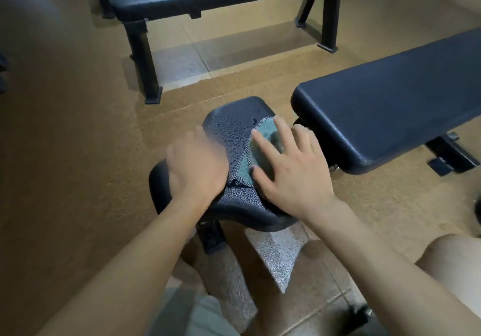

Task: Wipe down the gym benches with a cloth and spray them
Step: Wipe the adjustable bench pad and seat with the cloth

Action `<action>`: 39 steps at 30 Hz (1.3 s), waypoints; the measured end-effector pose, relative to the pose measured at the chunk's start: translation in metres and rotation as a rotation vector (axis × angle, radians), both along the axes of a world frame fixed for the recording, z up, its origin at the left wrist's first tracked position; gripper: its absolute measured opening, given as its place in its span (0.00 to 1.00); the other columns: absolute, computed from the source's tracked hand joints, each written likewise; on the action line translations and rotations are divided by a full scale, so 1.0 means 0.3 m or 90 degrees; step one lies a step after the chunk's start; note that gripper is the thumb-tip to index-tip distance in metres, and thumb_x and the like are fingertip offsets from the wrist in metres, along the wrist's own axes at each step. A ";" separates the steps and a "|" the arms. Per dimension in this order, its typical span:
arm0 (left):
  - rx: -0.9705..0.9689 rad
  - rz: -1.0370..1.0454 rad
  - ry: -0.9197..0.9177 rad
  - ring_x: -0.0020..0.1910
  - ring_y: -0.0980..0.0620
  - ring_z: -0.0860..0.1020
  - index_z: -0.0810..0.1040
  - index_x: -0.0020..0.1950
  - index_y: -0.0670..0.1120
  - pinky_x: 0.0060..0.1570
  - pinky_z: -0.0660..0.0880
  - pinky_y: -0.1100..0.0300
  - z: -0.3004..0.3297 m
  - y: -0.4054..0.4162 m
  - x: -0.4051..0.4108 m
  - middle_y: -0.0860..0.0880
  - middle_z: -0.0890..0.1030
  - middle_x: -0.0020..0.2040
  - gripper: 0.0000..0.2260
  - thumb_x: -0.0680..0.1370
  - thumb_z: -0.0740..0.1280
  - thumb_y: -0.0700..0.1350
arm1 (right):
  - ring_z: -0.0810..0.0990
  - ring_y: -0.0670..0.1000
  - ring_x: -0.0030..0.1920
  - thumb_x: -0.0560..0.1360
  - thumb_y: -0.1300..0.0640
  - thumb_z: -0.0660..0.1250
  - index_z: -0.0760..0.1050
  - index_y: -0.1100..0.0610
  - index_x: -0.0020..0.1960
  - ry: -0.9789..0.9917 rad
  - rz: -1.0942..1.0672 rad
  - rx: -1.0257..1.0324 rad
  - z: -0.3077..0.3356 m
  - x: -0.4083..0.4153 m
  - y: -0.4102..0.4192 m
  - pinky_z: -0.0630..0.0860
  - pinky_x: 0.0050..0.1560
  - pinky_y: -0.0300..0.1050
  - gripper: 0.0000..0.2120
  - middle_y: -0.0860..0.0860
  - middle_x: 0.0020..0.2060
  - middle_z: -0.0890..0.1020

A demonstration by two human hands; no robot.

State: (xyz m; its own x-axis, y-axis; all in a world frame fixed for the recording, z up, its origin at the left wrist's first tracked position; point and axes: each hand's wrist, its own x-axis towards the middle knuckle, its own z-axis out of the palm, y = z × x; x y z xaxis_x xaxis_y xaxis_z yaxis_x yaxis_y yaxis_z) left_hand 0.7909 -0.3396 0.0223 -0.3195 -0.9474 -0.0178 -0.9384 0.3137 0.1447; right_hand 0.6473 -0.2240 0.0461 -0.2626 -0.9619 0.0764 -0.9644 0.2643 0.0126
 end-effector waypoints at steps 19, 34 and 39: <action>-0.016 -0.016 -0.002 0.65 0.36 0.75 0.67 0.76 0.37 0.67 0.67 0.40 -0.007 -0.009 -0.001 0.36 0.76 0.70 0.29 0.80 0.50 0.52 | 0.47 0.60 0.82 0.85 0.46 0.44 0.49 0.54 0.83 -0.148 -0.003 0.101 -0.072 -0.049 -0.463 0.41 0.80 0.55 0.29 0.59 0.82 0.51; -0.026 -0.024 0.016 0.66 0.35 0.74 0.67 0.76 0.36 0.68 0.66 0.40 -0.021 -0.014 0.004 0.35 0.76 0.69 0.28 0.81 0.50 0.51 | 0.50 0.58 0.82 0.84 0.46 0.44 0.53 0.54 0.83 -0.139 0.087 0.065 -0.087 -0.011 -0.335 0.44 0.81 0.53 0.28 0.58 0.82 0.54; -0.024 -0.017 0.031 0.67 0.35 0.74 0.67 0.76 0.37 0.68 0.65 0.40 -0.012 -0.006 0.001 0.36 0.76 0.70 0.30 0.80 0.48 0.51 | 0.62 0.60 0.77 0.86 0.47 0.47 0.55 0.52 0.82 -0.265 -0.043 0.068 -0.085 -0.184 -0.463 0.59 0.77 0.54 0.26 0.59 0.79 0.61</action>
State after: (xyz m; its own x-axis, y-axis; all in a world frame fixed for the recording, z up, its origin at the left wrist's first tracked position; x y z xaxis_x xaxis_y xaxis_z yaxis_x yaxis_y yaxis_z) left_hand 0.7913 -0.3415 0.0187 -0.3440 -0.9384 0.0338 -0.9218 0.3444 0.1783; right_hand 0.5922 -0.3629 0.0204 -0.3122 -0.9384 -0.1478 -0.8736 0.3448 -0.3435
